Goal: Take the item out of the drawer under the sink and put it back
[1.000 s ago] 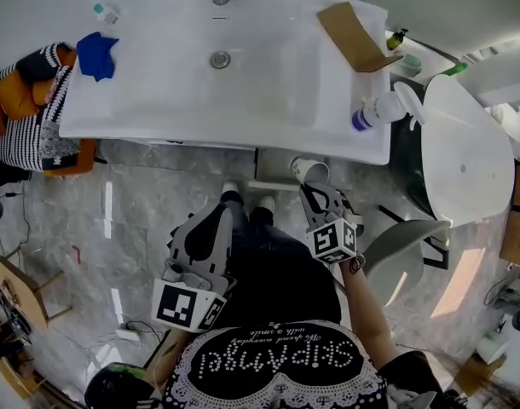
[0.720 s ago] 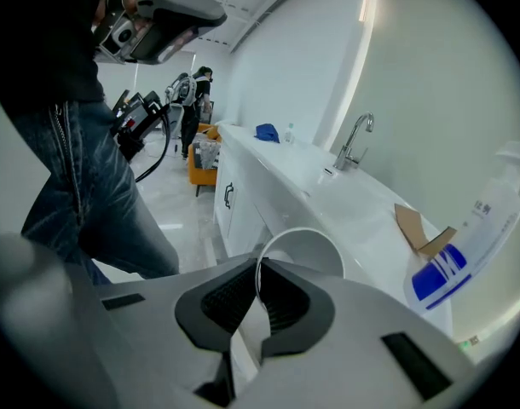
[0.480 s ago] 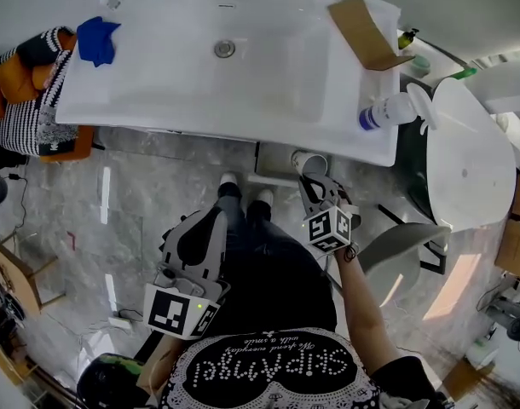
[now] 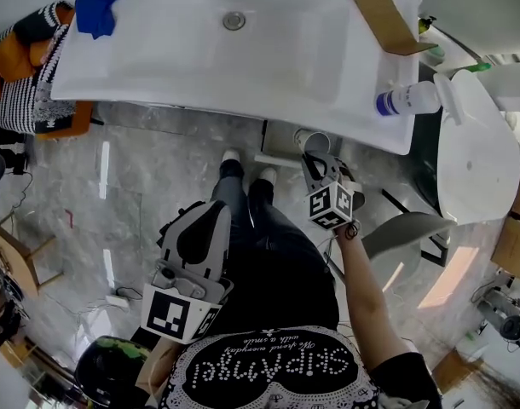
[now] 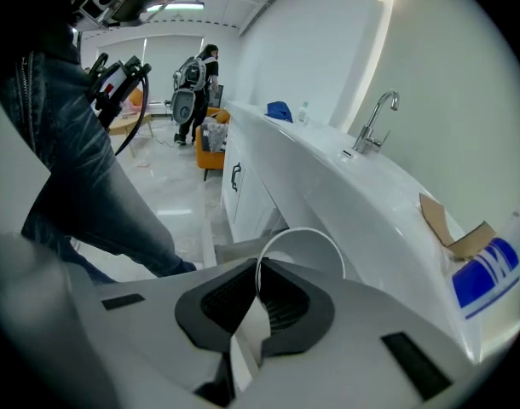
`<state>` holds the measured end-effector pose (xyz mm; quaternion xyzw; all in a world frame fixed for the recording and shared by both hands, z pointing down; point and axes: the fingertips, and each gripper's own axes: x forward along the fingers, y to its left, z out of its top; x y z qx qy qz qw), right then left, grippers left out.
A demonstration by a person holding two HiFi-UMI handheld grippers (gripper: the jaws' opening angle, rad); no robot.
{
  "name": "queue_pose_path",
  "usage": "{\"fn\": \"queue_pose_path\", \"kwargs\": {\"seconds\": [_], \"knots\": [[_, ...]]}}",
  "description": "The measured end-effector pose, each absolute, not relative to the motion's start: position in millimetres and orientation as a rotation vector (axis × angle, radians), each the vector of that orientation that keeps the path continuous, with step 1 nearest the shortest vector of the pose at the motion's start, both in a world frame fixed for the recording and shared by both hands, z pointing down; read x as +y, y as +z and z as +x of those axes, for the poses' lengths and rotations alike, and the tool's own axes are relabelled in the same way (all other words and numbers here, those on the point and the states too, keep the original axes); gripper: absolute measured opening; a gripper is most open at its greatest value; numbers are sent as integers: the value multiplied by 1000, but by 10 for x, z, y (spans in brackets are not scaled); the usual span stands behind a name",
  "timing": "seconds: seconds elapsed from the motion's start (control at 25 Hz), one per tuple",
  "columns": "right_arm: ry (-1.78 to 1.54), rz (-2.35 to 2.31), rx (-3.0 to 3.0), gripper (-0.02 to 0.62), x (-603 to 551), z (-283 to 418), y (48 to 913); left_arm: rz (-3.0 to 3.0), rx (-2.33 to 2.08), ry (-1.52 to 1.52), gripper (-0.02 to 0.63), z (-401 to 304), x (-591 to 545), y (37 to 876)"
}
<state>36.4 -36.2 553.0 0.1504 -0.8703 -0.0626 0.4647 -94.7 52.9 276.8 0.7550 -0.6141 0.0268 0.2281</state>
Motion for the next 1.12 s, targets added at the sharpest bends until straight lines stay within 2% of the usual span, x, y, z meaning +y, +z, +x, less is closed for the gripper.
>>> {"fn": "queue_pose_path", "kwargs": {"seconds": [1.12], "knots": [[-81, 317, -2015, 28, -560, 399, 6187, 1909, -1728, 79, 3, -1143, 777, 2969]]}}
